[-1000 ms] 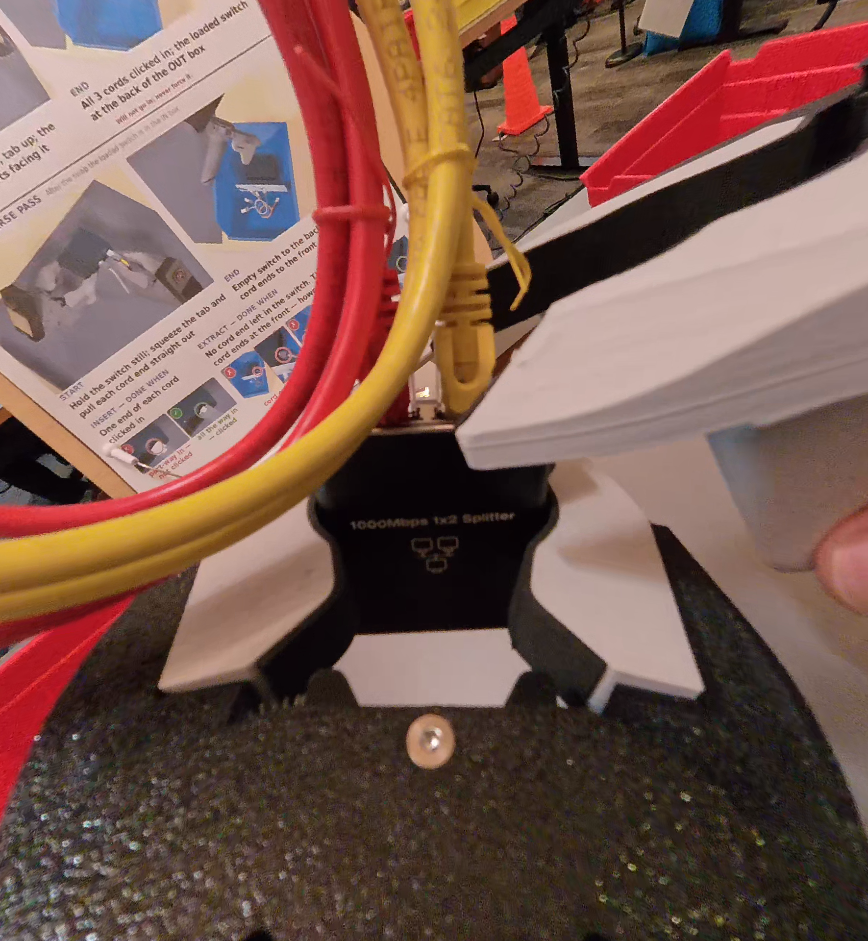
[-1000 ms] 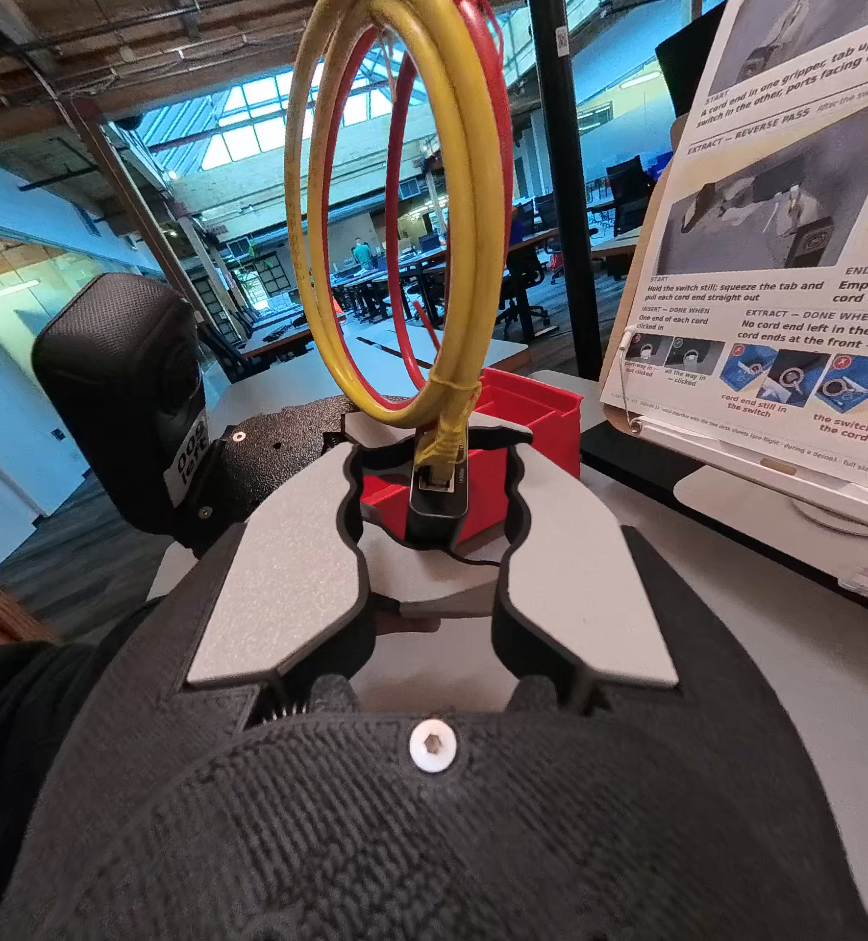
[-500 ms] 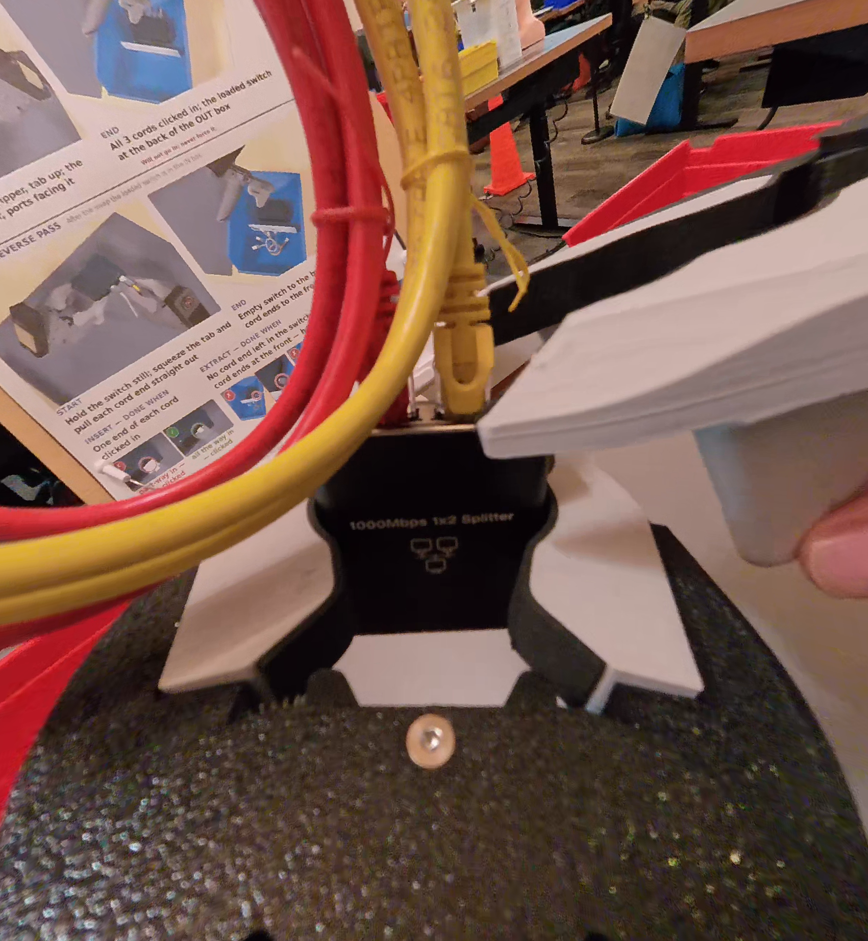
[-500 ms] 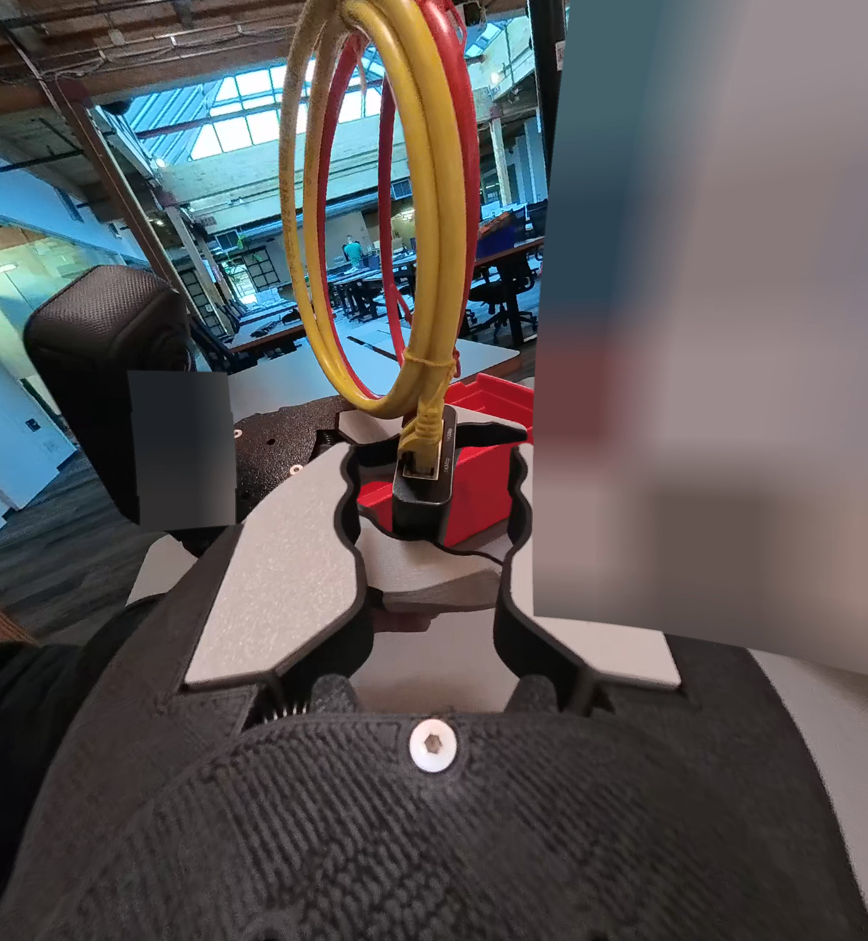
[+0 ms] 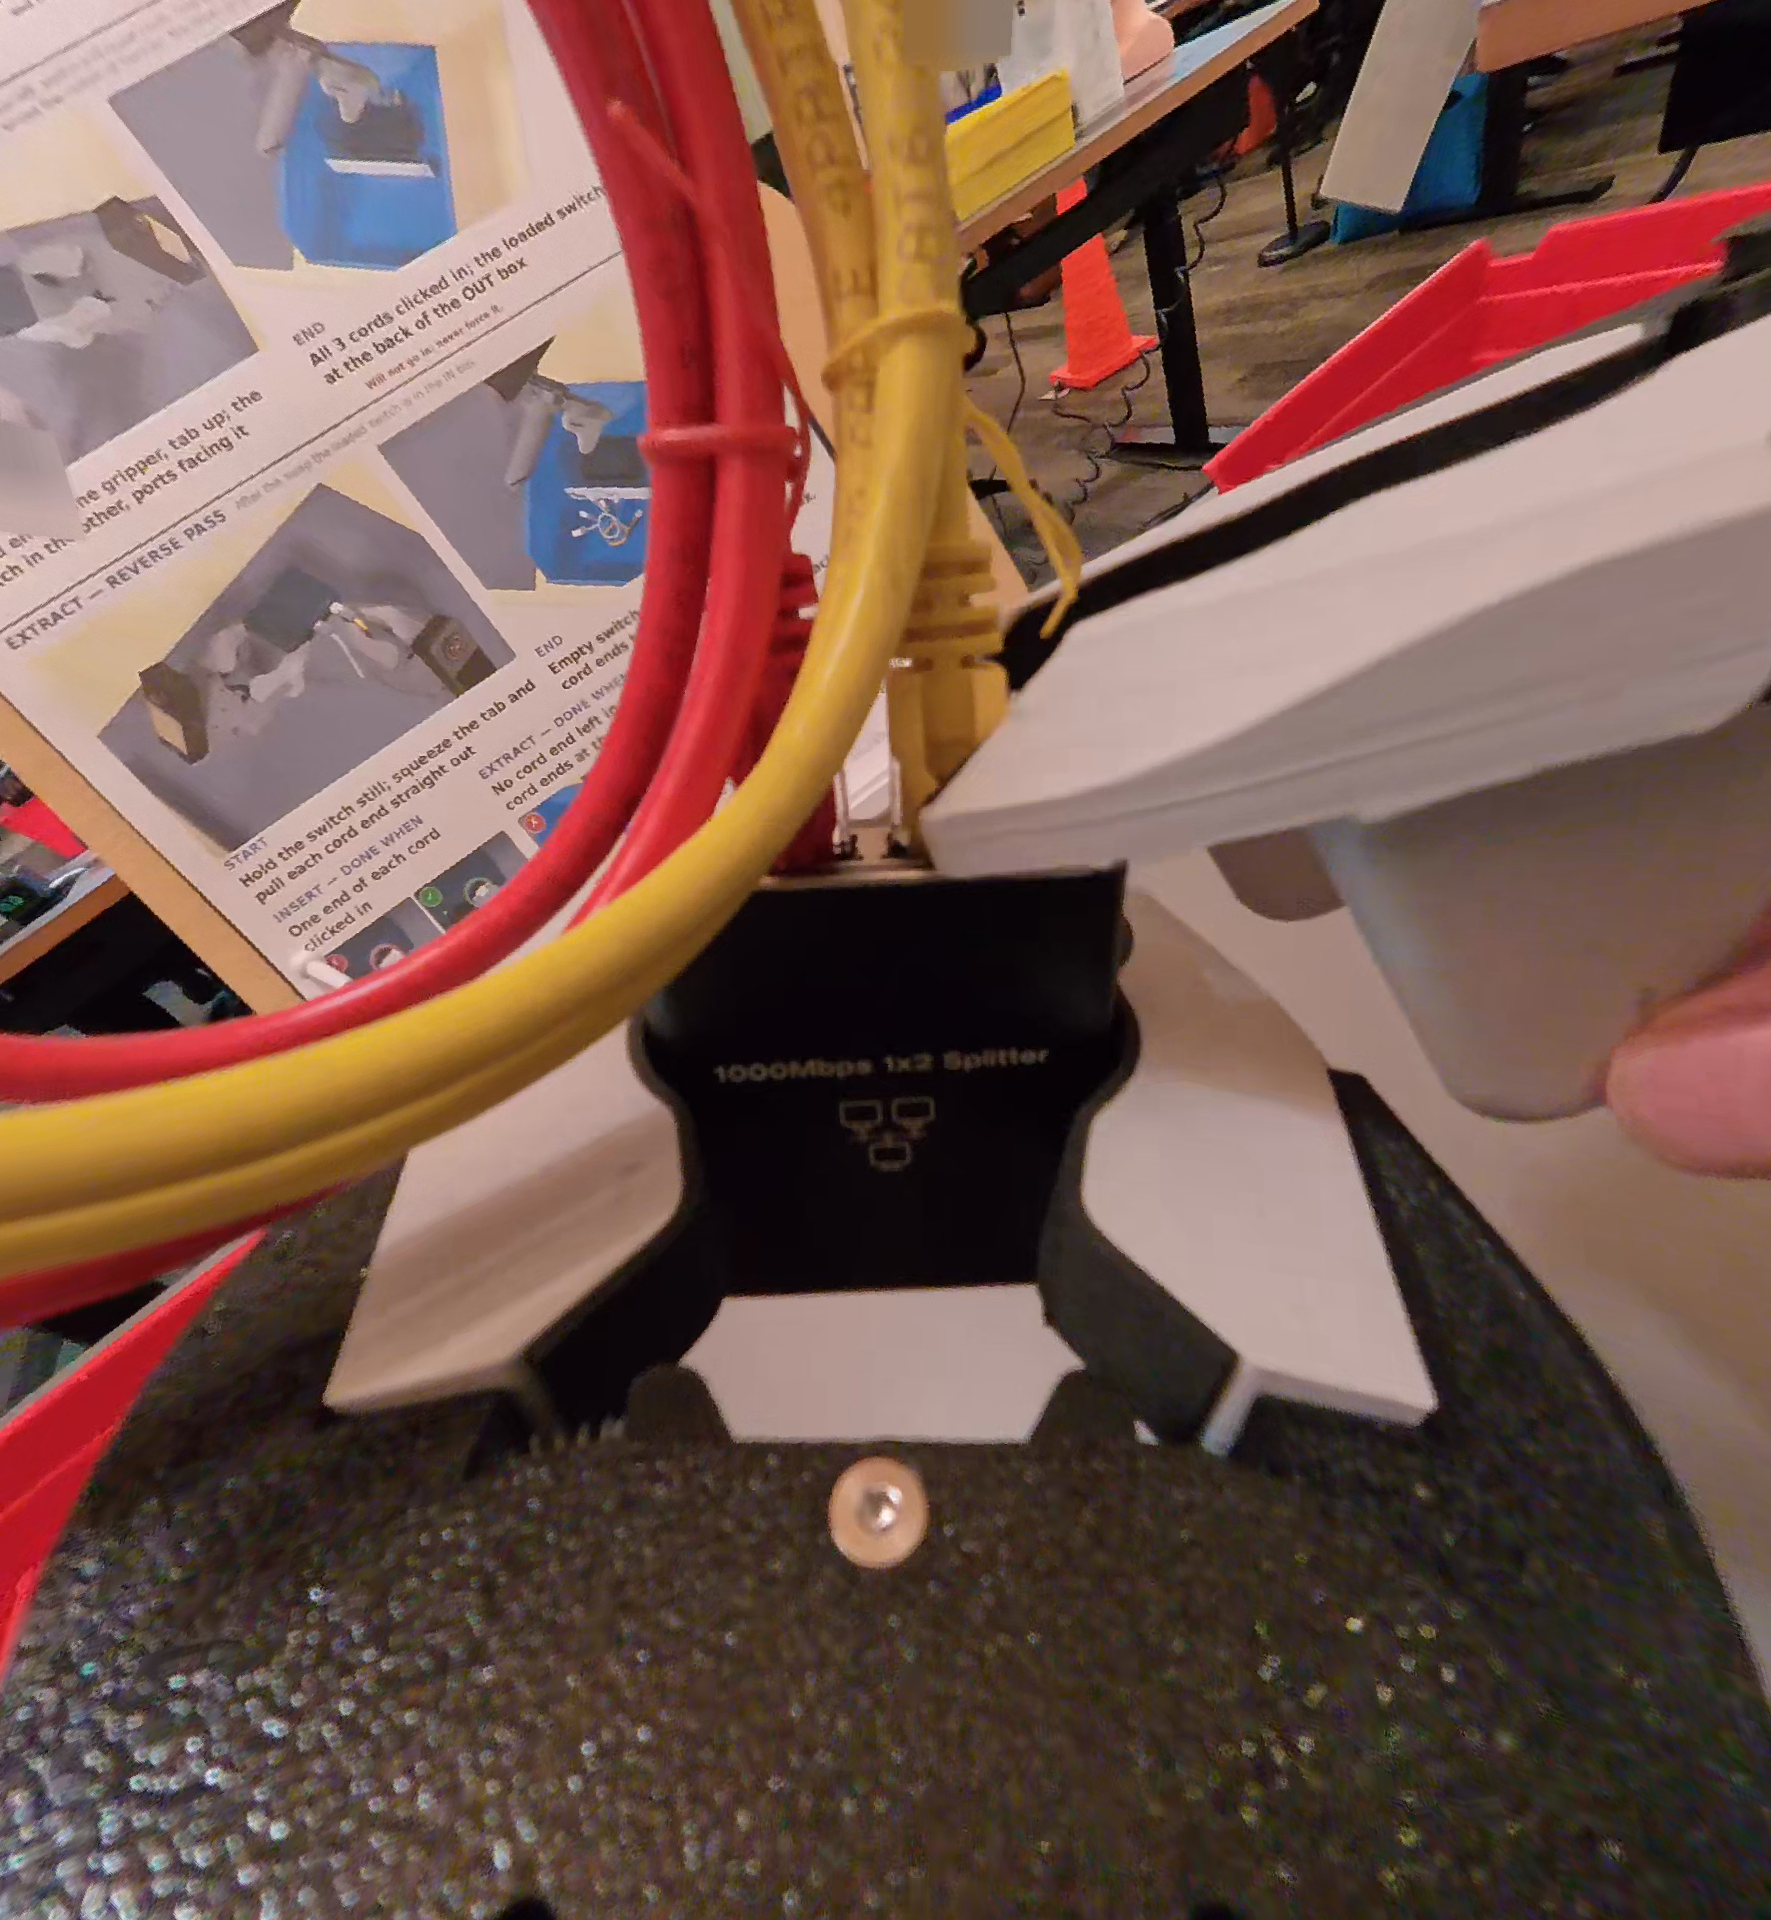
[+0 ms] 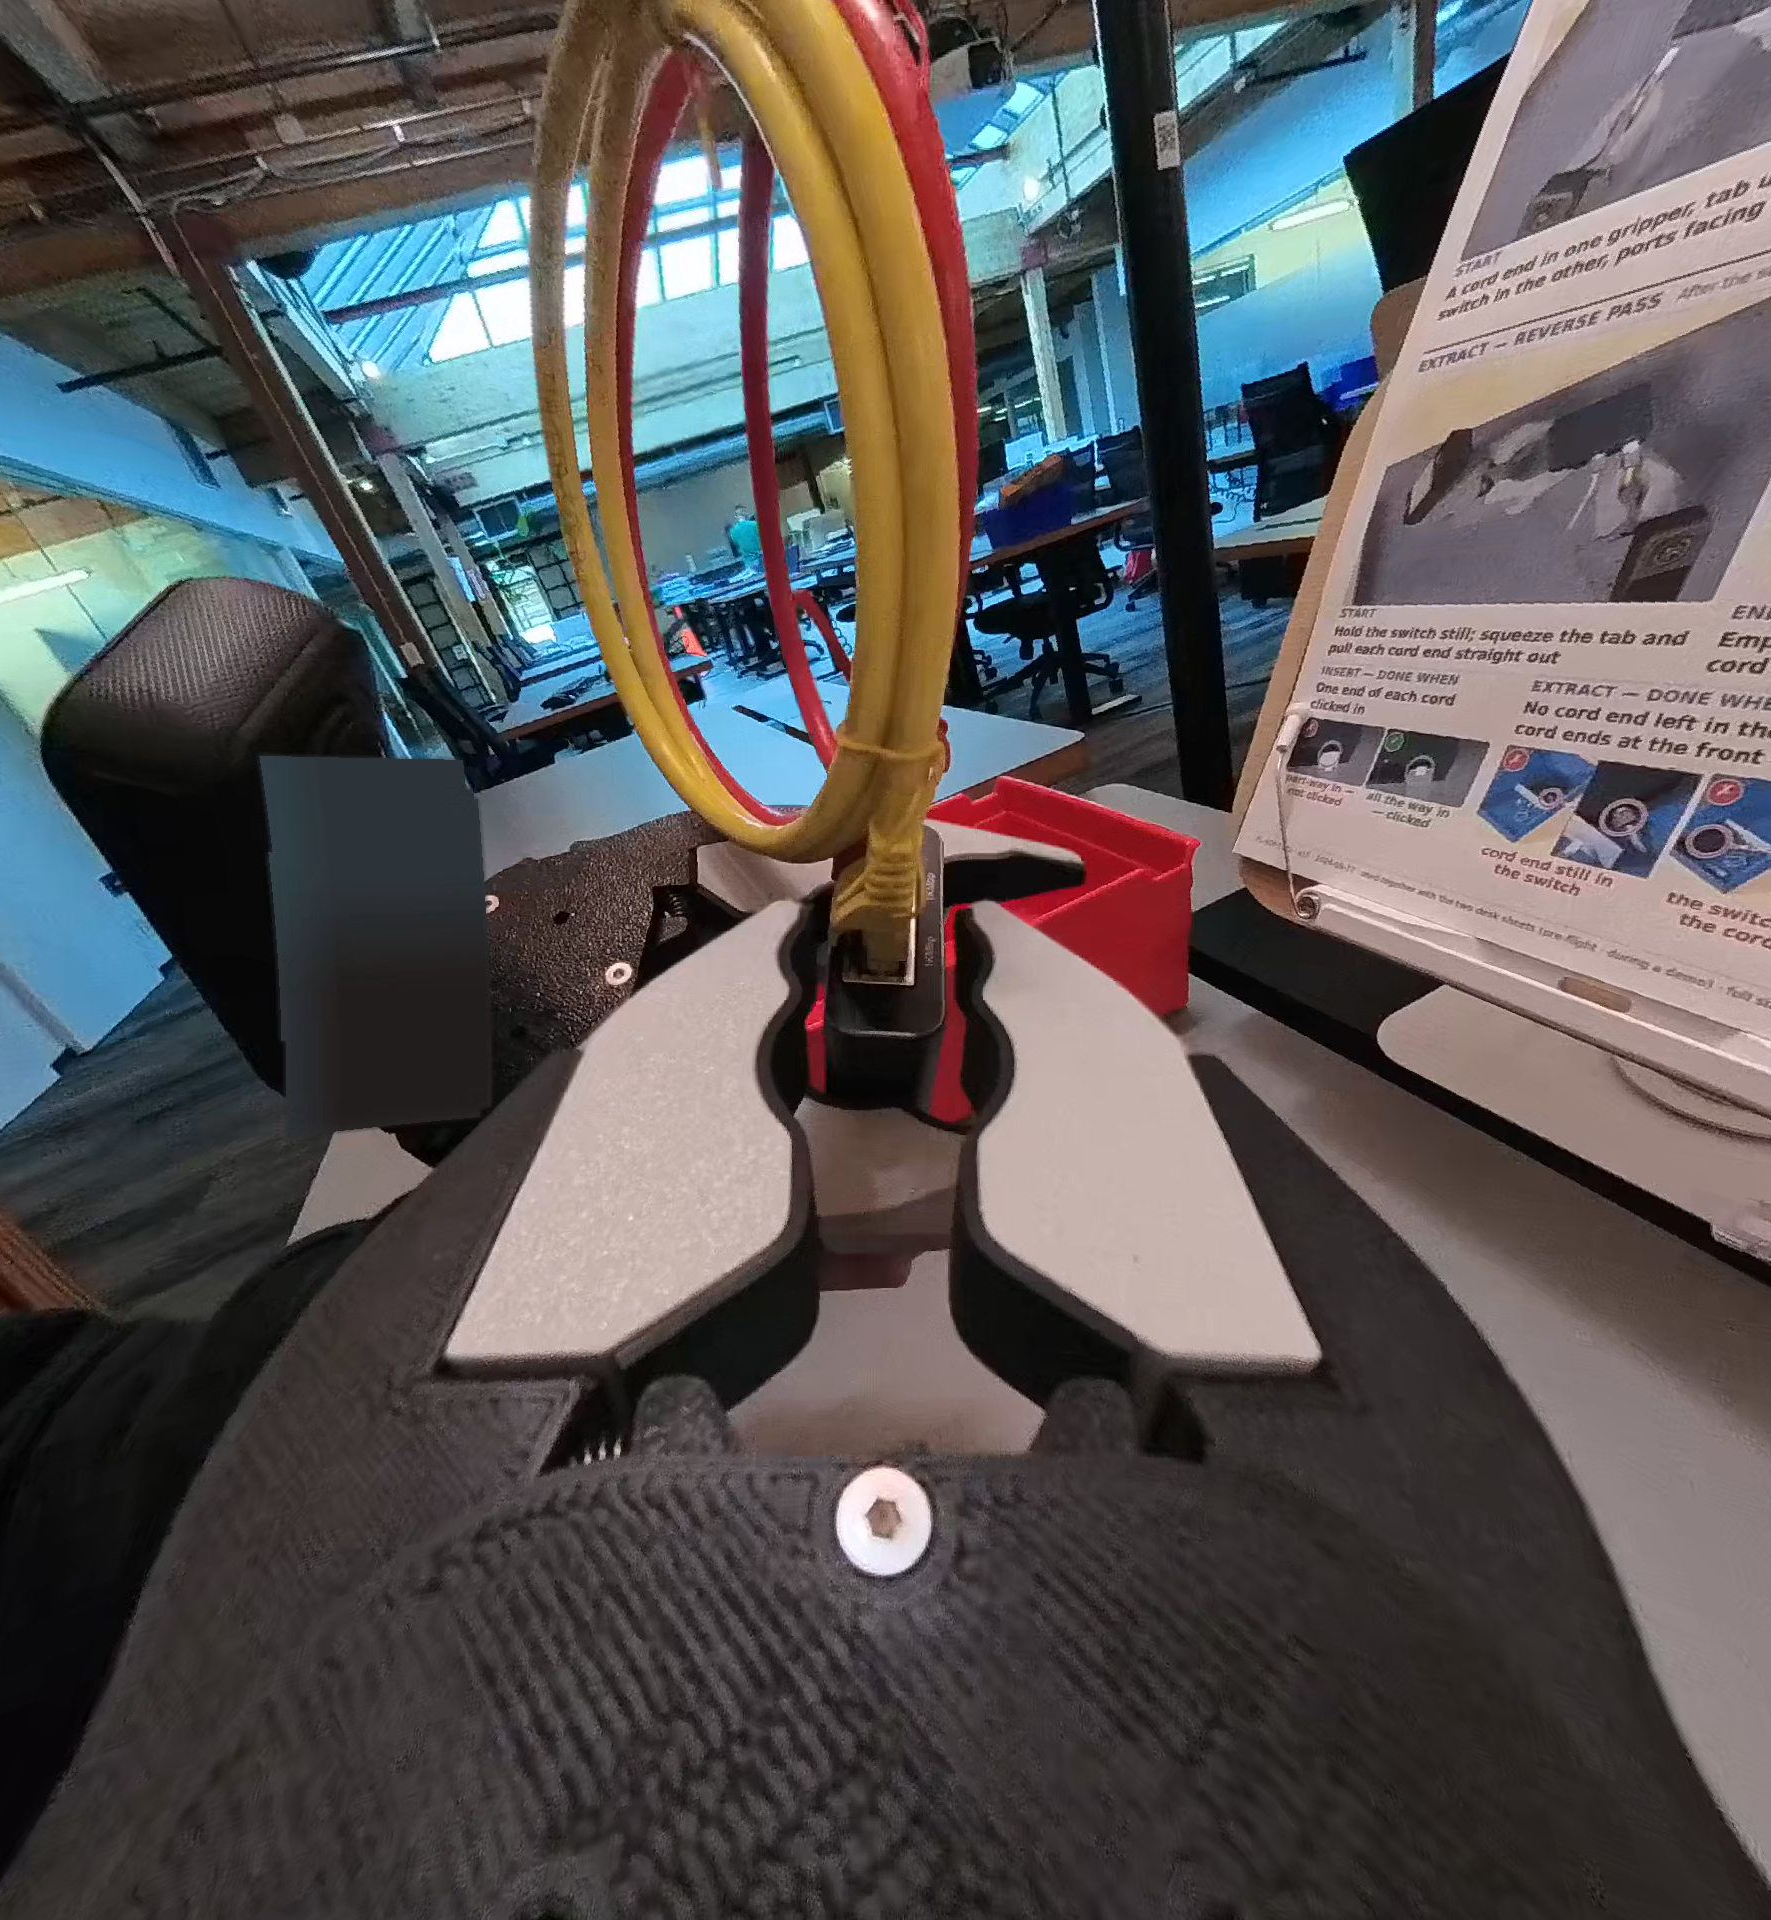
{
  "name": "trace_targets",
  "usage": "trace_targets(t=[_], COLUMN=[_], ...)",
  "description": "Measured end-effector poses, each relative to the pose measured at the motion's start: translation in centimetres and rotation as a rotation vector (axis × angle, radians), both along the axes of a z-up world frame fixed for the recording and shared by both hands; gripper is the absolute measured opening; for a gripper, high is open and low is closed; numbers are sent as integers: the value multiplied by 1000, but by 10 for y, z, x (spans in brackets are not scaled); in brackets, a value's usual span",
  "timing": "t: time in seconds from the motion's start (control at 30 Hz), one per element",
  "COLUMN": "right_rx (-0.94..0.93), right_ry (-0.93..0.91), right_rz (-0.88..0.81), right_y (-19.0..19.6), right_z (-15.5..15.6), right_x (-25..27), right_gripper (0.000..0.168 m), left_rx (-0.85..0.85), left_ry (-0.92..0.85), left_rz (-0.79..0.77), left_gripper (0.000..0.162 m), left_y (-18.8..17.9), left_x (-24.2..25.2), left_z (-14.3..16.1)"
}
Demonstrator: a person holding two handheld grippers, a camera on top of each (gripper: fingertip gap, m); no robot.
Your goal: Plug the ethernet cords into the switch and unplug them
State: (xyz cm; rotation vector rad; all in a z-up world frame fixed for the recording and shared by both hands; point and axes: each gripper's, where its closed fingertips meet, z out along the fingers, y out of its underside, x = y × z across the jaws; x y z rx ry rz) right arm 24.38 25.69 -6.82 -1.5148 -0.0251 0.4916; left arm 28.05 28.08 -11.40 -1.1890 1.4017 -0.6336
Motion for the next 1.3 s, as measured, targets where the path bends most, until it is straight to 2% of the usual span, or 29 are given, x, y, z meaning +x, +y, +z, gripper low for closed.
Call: trace_targets(t=[0.07, 0.43, 0.77, 0.87, 0.97, 1.2, 1.3], right_rx=[6, 23, 45, 54, 60, 58, 58], right_ry=[5, 27, 5, 2, 2, -5, 34], right_rz=[26, 33, 32, 31, 56, 65, 104], right_y=[-2, -1, -1, -2, -3, -2, -2], right_z=[1, 3, 7, 8, 10, 9, 11], right_x=[-3, -5, -11, -10, -15, -18, -22], right_gripper=[15, 15, 31, 31, 41, 44, 55], left_rx=[11, 14, 29, 26, 21, 12, -1], left_ry=[-1, -8, 13, 15, 17, 24, 28], left_rz=[7, 21, 35, 32, 36, 36, 40], left_gripper=[77, 77, 77, 78, 78, 75, 79], left_y=[1, 2, 3, 2, 3, 5, 6], left_x=[0, -1, -2, -2, -2, -3, -3], left_z=[0, 2, 0, -1, -1, -2, -4])
